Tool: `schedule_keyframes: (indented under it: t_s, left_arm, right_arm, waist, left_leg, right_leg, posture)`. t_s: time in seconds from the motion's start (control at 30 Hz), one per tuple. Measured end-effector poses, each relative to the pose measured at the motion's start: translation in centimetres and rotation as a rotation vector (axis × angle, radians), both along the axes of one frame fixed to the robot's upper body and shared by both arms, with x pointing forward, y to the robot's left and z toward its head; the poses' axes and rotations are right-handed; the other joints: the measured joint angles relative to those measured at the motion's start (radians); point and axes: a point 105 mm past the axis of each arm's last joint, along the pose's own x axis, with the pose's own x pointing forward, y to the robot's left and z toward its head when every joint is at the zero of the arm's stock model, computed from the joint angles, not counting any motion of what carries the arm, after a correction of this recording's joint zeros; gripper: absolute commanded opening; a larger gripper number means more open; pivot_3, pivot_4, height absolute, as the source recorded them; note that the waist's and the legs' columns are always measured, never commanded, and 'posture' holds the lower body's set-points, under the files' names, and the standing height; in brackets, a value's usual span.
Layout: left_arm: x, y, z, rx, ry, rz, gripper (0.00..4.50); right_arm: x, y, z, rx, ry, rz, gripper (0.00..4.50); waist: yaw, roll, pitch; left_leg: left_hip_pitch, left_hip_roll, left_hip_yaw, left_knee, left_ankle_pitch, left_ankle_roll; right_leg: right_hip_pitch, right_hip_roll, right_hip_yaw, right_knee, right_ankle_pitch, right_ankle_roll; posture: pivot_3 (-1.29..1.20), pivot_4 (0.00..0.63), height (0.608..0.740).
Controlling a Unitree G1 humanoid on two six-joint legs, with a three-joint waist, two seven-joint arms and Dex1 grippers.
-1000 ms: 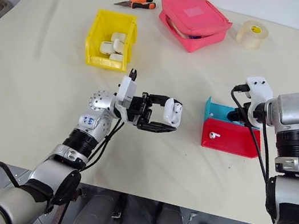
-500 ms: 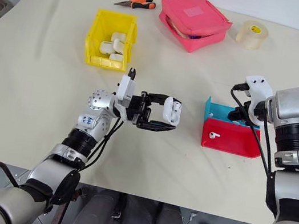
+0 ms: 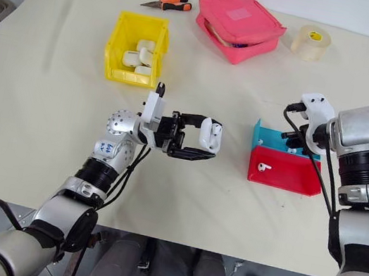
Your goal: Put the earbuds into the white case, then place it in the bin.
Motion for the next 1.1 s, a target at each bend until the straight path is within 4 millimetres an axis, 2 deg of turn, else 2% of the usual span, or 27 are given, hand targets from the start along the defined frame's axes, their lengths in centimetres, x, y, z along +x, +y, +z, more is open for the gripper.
schedule_keyframes:
  t_s: [0.2, 0.37, 0.43, 0.47, 0.53, 0.6, 1.1]
  left_arm:
    - [0.0, 0.0, 0.0, -0.001, 0.0, 0.0, 2.79]
    - [0.0, -0.1, 0.0, -0.002, 0.0, 0.0, 2.79]
    - [0.0, 0.0, 0.0, -0.001, 0.0, 0.004, 2.79]
    - [0.0, 0.0, 0.0, -0.001, 0.0, 0.003, 2.79]
    - [-0.1, -0.3, 0.0, -0.007, 0.002, -0.002, 2.79]
    - [-0.1, -0.5, 0.1, -0.015, 0.003, -0.006, 2.79]
    - [-0.1, -1.0, 0.1, -0.035, 0.006, 0.005, 2.79]
  right_arm:
    - [0.2, 0.1, 1.6, -0.02, -0.072, 0.033, 0.02]
    - [0.1, -1.2, 3.5, -0.118, -0.2, 0.148, 0.02]
    - [-0.3, -1.9, 3.5, -0.168, -0.205, 0.179, 0.02]
    - [-0.3, -2.0, 3.4, -0.173, -0.202, 0.183, 0.18]
    - [-0.4, -2.0, 3.4, -0.172, -0.196, 0.191, 0.58]
    - [-0.5, -2.0, 3.3, -0.169, -0.185, 0.193, 1.2]
    - [-1.4, -1.4, 1.7, -0.223, -0.045, 0.306, 1.2]
  waist:
    - [0.002, 0.0, 0.0]
    - [0.005, 0.0, 0.0]
    - [0.002, 0.0, 0.0]
    - [0.002, 0.0, 0.0]
    - [0.002, 0.0, 0.0]
    - [0.001, 0.0, 0.0]
    - [0.003, 0.0, 0.0]
  left_leg:
    - [0.0, 0.0, 0.0, 0.0, 0.0, 0.0]
    - [-0.001, -0.001, 0.002, 0.0, 0.0, 0.0]
    - [-0.001, -0.001, 0.002, 0.0, 0.0, 0.0]
    - [-0.001, -0.001, 0.003, 0.0, 0.0, 0.0]
    - [0.0, 0.0, 0.002, 0.0, 0.0, 0.0]
    - [0.0, 0.001, 0.002, 0.0, 0.0, 0.0]
    - [0.0, 0.0, 0.001, 0.0, 0.0, 0.0]
  right_leg:
    - [0.0, 0.0, 0.0, 0.0, 0.0, 0.0]
    - [0.0, 0.0, -0.001, -0.001, 0.0, 0.0]
    - [0.0, -0.001, -0.001, -0.001, 0.0, 0.0]
    - [0.0, 0.0, -0.001, -0.001, 0.0, 0.0]
    - [0.0, 0.0, -0.001, -0.001, 0.0, 0.0]
    - [0.0, 0.001, -0.001, -0.001, 0.0, 0.0]
    - [0.0, 0.0, -0.001, -0.001, 0.0, 0.0]
  posture:
    - [0.0, 0.15, 0.74]
    - [0.0, 0.15, 0.74]
    - [0.0, 0.15, 0.74]
    - [0.0, 0.15, 0.74]
    - [0.0, 0.15, 0.74]
    - [0.0, 0.15, 0.74]
    - [0.0, 0.15, 0.74]
